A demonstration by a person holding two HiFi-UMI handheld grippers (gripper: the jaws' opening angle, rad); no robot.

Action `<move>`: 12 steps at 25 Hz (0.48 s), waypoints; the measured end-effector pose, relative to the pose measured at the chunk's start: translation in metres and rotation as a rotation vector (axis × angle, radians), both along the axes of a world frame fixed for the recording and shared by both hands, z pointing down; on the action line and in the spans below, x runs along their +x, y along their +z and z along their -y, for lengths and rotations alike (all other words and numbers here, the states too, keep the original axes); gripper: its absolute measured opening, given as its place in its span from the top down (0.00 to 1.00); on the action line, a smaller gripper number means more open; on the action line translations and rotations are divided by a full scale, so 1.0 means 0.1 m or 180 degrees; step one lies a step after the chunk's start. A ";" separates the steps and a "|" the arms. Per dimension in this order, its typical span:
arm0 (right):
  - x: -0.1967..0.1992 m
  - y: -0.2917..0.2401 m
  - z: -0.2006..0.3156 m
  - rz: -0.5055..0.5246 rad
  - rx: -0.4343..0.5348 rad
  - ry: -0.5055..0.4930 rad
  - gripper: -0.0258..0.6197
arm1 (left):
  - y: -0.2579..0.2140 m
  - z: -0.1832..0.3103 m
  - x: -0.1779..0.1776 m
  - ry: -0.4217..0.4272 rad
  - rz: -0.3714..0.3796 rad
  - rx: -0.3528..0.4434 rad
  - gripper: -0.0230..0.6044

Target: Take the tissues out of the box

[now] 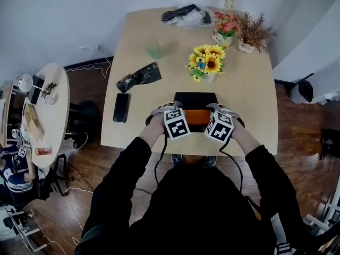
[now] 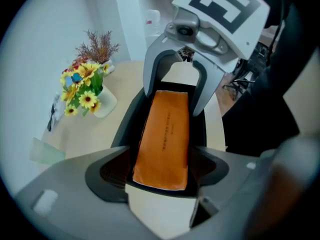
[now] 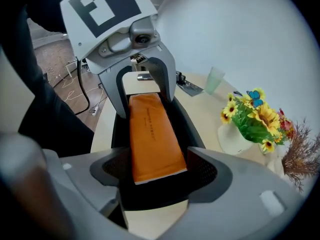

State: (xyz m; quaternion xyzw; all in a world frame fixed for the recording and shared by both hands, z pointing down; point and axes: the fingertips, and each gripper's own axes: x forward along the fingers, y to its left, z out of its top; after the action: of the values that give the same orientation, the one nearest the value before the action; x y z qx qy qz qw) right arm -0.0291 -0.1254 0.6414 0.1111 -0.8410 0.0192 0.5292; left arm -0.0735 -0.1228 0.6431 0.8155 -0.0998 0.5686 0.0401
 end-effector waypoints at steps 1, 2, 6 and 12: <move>0.00 0.04 0.01 -0.0033 -0.0015 0.0016 0.42 | 0.05 0.01 0.00 -0.0022 0.0005 -0.0048 0.42; -0.01 0.08 0.03 -0.0062 -0.0011 0.0028 0.43 | 0.10 0.01 0.00 -0.0040 0.0005 -0.0068 0.46; -0.03 0.15 0.06 -0.0169 0.0039 0.0073 0.45 | 0.18 0.05 -0.01 -0.0036 -0.0016 0.0030 0.47; -0.03 0.11 0.02 -0.0132 0.0097 0.0114 0.49 | 0.14 0.01 0.00 -0.0001 -0.0080 0.0104 0.51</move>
State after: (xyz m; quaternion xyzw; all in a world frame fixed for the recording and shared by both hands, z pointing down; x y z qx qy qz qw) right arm -0.0322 -0.1274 0.6528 0.1345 -0.8279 0.0135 0.5444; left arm -0.0733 -0.1239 0.6566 0.8231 -0.1087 0.5567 0.0281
